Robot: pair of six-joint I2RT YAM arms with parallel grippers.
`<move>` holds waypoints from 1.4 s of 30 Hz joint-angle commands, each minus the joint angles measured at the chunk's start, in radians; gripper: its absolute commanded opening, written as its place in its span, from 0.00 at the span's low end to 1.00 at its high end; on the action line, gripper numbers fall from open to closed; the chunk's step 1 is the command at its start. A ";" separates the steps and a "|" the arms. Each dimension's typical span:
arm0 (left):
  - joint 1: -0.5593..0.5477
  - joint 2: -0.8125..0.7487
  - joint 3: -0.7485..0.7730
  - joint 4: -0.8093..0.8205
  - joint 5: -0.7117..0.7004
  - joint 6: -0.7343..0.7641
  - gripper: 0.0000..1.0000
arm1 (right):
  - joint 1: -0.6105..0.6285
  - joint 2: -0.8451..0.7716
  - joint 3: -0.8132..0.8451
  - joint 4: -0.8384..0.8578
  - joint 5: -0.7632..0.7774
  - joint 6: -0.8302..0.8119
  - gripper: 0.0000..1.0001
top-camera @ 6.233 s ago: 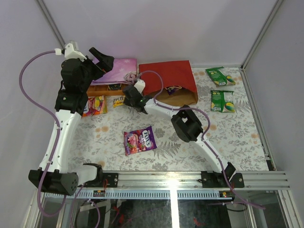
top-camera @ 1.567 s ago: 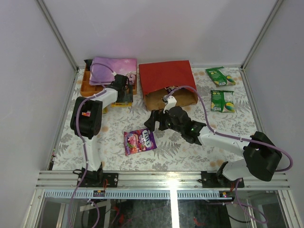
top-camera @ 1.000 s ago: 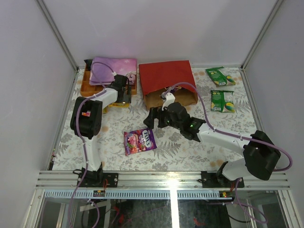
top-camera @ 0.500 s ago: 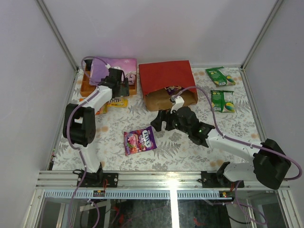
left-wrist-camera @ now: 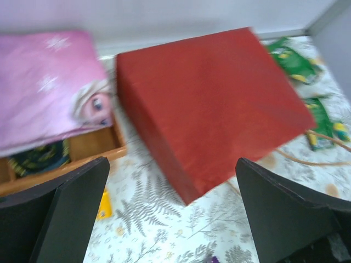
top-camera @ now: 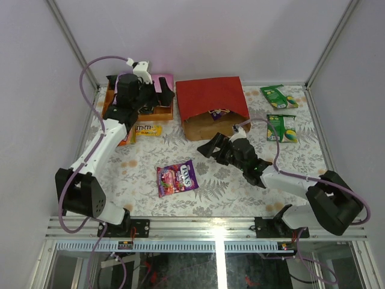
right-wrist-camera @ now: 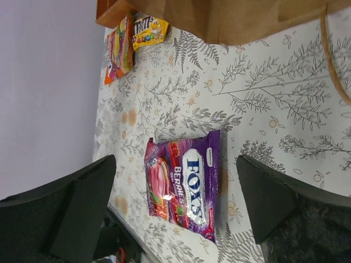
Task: Take the snacks out of the paper bag
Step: Adjust the snack at the center of the board, then take out the snack from the paper bag.
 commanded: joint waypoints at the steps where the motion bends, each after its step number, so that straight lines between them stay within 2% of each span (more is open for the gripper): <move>1: -0.003 -0.010 0.077 0.018 0.411 0.147 1.00 | -0.011 0.071 -0.041 0.268 0.032 0.230 0.99; 4: -0.008 -0.041 0.082 -0.056 0.618 0.296 1.00 | -0.018 0.123 -0.045 0.321 0.069 0.287 0.99; 6: -0.010 -0.091 0.042 -0.123 0.831 0.468 1.00 | -0.023 0.160 -0.046 0.346 0.086 0.333 0.99; 10: -0.012 -0.163 -0.040 -0.030 0.975 0.454 1.00 | -0.025 0.254 -0.050 0.479 0.136 0.402 0.99; 13: -0.012 -0.190 -0.071 0.138 0.975 0.284 1.00 | -0.026 0.374 -0.066 0.714 0.242 0.470 0.99; 16: -0.012 -0.188 -0.070 0.221 0.910 0.179 1.00 | -0.025 0.514 -0.051 0.918 0.364 0.503 1.00; 19: -0.012 -0.155 -0.037 0.229 0.815 0.116 1.00 | -0.025 0.645 -0.005 1.096 0.485 0.518 0.97; 21: -0.013 -0.133 -0.022 0.219 0.758 0.090 1.00 | -0.025 0.699 0.034 1.162 0.577 0.463 0.95; 25: -0.011 -0.102 -0.019 0.223 0.621 0.052 1.00 | -0.028 0.719 0.117 1.085 0.681 0.359 0.95; 29: -0.012 -0.080 -0.018 0.224 0.526 0.031 1.00 | -0.048 0.769 0.201 1.025 0.671 0.390 0.95; 32: -0.012 -0.070 -0.020 0.220 0.505 0.026 1.00 | -0.064 0.799 0.271 0.902 0.666 0.445 0.92; 37: -0.011 -0.063 -0.024 0.203 0.476 0.030 1.00 | -0.079 0.816 0.412 0.555 0.676 0.546 0.89; 42: -0.012 -0.066 -0.031 0.201 0.469 0.033 1.00 | -0.100 0.869 0.517 0.456 0.687 0.579 0.88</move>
